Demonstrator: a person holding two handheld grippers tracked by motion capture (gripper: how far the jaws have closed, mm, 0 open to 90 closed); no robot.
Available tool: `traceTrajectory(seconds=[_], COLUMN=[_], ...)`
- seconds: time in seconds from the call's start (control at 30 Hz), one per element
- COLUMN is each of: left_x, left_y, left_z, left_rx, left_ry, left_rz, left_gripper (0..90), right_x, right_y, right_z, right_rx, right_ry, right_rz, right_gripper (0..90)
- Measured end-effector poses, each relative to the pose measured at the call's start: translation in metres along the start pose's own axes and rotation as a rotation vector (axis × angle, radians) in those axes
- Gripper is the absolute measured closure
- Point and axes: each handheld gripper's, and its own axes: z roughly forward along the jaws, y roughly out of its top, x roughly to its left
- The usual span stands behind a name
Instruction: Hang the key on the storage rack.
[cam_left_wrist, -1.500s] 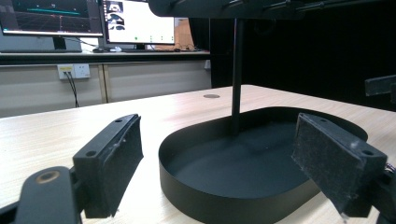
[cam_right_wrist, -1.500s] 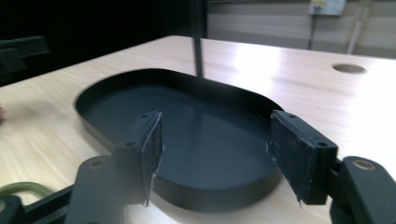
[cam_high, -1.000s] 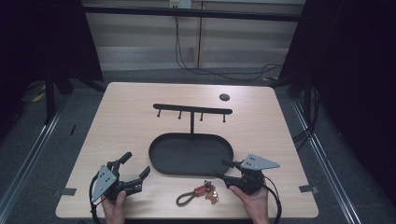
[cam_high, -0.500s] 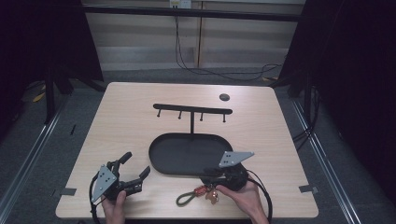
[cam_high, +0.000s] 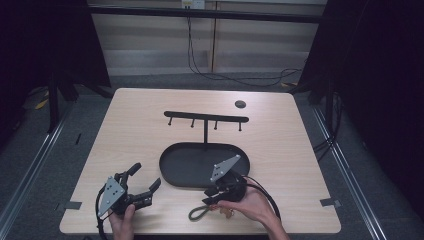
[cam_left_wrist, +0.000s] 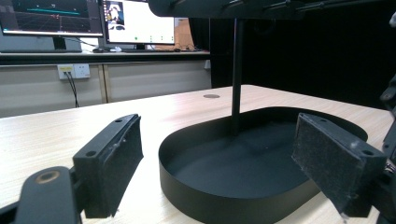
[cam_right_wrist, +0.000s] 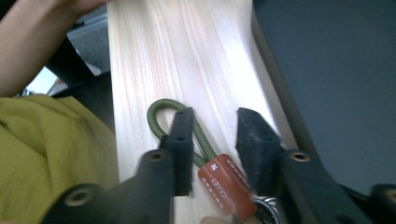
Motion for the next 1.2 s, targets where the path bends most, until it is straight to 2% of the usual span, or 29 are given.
traceTrajectory(seconds=[0.07,0.23,0.27,0.3,0.33,0.37,0.47,0.57,0.63,0.67,0.83,0.9,1.13,1.2], left_x=[0.000,0.000,0.000,0.000,0.000,0.000,0.000,0.000,0.000,0.000,0.000,0.000,0.000,0.000], left_y=[0.000,0.000,0.000,0.000,0.000,0.000,0.000,0.000,0.000,0.000,0.000,0.000,0.000,0.000], left_z=[0.000,0.000,0.000,0.000,0.000,0.000,0.000,0.000,0.000,0.000,0.000,0.000,0.000,0.000], left_rx=[-0.003,-0.004,-0.003,-0.004,-0.001,-0.002,-0.002,-0.001,-0.001,-0.001,-0.001,-0.001,-0.001,-0.001], left_ry=[0.000,0.000,0.000,0.000,-0.001,-0.001,-0.001,-0.001,-0.001,-0.001,-0.002,-0.002,-0.001,-0.002], left_rz=[-0.002,-0.003,-0.002,-0.003,0.000,0.000,0.000,0.000,0.000,-0.003,0.000,-0.001,-0.001,0.000], left_gripper=[15.7,15.7,15.7,15.7,15.7,15.7,15.7,15.7,15.7,15.7,15.7,15.7,15.7,15.7], right_x=[-0.001,0.000,0.001,0.003,0.003,0.005,0.004,0.003,0.002,0.002,0.003,0.004,0.003,0.001], right_y=[0.003,0.009,0.011,0.015,0.015,0.019,0.022,0.022,0.022,0.023,0.023,0.024,0.026,0.029], right_z=[0.005,0.013,0.015,0.015,0.015,0.017,0.023,0.026,0.031,0.031,0.034,0.037,0.038,0.038], right_rx=[0.024,0.067,0.089,0.085,0.085,0.125,0.184,0.193,0.218,0.233,0.268,0.292,0.312,0.321], right_ry=[0.025,0.004,0.002,0.004,0.004,0.009,0.028,0.040,0.061,0.057,0.062,0.047,0.019,-0.008], right_rz=[-0.004,-0.004,-0.012,-0.038,-0.038,-0.054,-0.059,-0.056,-0.086,-0.083,-0.094,-0.103,-0.105,-0.100], right_gripper=[63.0,55.8,56.4,64.1,64.1,68.1,70.5,73.9,76.8,77.7,75.7,77.6,82.0,82.9])
